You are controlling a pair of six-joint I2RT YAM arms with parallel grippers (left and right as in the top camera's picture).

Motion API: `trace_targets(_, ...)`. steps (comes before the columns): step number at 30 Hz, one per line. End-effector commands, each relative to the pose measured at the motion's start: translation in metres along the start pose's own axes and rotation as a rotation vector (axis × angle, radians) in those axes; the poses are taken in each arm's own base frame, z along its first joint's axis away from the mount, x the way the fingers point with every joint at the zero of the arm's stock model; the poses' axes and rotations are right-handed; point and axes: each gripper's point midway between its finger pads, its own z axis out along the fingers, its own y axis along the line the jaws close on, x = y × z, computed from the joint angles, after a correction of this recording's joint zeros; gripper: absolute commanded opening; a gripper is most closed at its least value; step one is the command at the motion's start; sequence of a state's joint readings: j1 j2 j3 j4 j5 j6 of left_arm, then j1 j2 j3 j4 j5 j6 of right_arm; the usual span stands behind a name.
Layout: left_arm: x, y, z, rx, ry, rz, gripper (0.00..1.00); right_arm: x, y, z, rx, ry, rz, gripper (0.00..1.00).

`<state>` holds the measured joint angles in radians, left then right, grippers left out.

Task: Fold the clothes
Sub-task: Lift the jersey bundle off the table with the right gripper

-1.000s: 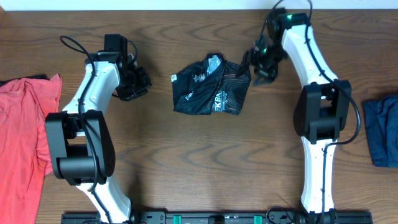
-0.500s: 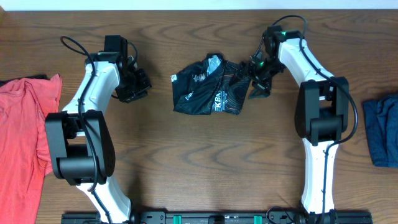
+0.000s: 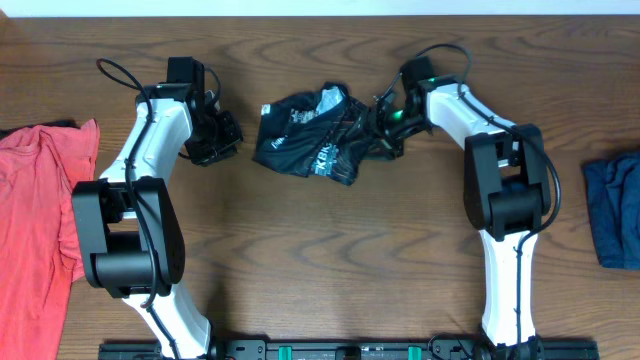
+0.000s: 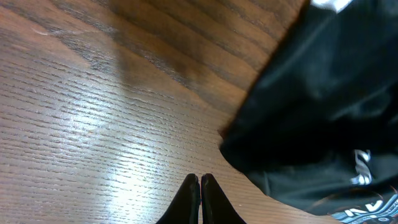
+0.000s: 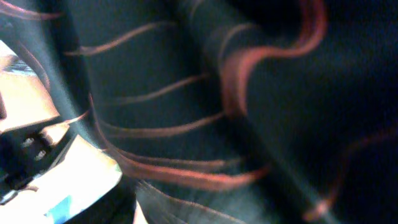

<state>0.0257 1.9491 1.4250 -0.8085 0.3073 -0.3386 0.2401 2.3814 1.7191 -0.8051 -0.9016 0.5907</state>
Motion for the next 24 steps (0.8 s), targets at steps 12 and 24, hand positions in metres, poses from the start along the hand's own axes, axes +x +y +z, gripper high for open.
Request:
trace_targets(12, 0.004, 0.009, 0.005, -0.024, 0.022, 0.003, 0.06, -0.043, -0.027, 0.012, 0.081, -0.151, -0.068, 0.01)
trace_targets(24, 0.008, 0.010, 0.005, -0.030, 0.036, -0.001, 0.06, -0.077, -0.034, -0.079, 0.147, -0.360, -0.146, 0.01)
